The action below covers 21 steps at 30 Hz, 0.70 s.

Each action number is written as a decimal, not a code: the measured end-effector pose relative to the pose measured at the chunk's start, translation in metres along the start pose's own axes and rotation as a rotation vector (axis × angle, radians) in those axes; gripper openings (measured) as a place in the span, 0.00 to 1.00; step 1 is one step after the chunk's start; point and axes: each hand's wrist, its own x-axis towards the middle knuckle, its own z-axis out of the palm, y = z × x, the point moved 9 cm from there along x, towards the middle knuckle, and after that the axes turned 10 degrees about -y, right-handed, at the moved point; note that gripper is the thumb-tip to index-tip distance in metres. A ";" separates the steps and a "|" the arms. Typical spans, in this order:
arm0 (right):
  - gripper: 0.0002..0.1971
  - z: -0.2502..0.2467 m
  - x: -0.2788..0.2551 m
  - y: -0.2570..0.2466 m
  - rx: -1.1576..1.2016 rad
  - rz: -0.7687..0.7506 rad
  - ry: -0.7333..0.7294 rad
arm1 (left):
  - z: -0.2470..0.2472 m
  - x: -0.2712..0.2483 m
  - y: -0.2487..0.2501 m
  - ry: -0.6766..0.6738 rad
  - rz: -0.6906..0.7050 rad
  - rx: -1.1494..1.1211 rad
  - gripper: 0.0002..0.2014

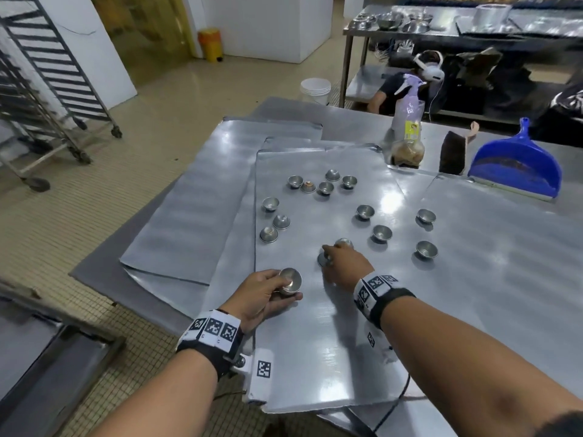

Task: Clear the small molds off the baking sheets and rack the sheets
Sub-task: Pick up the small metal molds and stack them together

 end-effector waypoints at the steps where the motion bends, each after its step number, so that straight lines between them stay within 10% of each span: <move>1: 0.19 -0.001 -0.002 0.001 -0.006 0.011 0.040 | -0.001 0.002 0.001 -0.007 -0.005 0.001 0.08; 8: 0.15 -0.011 -0.023 0.009 0.253 -0.010 0.279 | 0.002 0.021 0.003 -0.047 -0.034 0.028 0.09; 21: 0.06 -0.001 -0.054 0.031 0.230 -0.090 0.205 | 0.025 0.026 -0.007 -0.043 0.005 0.068 0.12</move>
